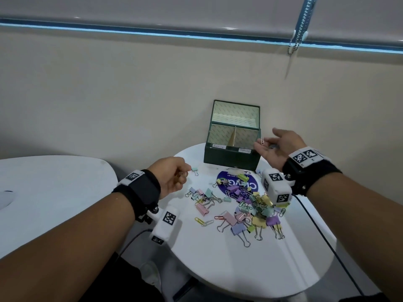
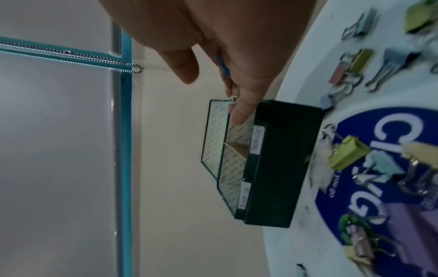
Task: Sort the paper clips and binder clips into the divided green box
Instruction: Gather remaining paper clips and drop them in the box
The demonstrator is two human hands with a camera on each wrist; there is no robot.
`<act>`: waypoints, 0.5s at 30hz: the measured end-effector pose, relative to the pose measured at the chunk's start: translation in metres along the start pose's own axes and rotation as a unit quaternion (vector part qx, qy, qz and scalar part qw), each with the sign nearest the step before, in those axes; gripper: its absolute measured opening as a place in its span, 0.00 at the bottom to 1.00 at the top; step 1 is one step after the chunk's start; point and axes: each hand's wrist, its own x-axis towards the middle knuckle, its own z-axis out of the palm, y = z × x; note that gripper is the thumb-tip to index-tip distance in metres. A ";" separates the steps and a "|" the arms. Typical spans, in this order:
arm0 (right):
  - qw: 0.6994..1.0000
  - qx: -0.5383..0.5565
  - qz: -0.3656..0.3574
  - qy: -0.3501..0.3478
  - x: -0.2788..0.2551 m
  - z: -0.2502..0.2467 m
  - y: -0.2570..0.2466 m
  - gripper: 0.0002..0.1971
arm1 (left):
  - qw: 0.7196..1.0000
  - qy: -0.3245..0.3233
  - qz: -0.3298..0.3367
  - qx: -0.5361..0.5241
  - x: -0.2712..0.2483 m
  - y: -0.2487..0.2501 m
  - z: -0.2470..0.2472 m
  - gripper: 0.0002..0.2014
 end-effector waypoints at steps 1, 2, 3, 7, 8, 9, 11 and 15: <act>1.000 0.015 0.001 -0.017 0.001 0.002 0.000 0.29 | 0.994 -0.003 0.019 0.104 0.001 0.001 0.000 0.02; 0.999 0.029 0.002 -0.035 0.003 0.003 0.001 0.35 | 0.970 -0.012 0.044 0.240 0.000 0.002 0.001 0.03; 0.998 0.041 0.004 -0.053 0.004 0.004 0.003 0.42 | 0.920 -0.026 0.073 0.385 -0.001 0.003 0.003 0.04; 0.994 0.035 0.020 -0.101 0.004 0.008 0.008 0.57 | 0.698 -0.040 0.153 0.698 -0.011 -0.002 0.022 0.08; 0.993 0.030 0.024 -0.108 0.002 0.011 0.009 0.57 | 0.670 -0.034 0.162 0.723 -0.012 -0.004 0.027 0.10; 0.993 0.027 0.024 -0.110 0.000 0.014 0.009 0.57 | 0.652 -0.029 0.170 0.739 -0.011 -0.007 0.030 0.11; 0.994 0.029 0.018 -0.107 0.000 0.015 0.009 0.55 | 0.637 -0.025 0.183 0.748 -0.009 -0.009 0.035 0.11; 0.993 0.068 0.026 -0.092 0.003 0.007 0.007 0.51 | 0.640 -0.050 0.201 0.740 -0.011 -0.011 0.040 0.08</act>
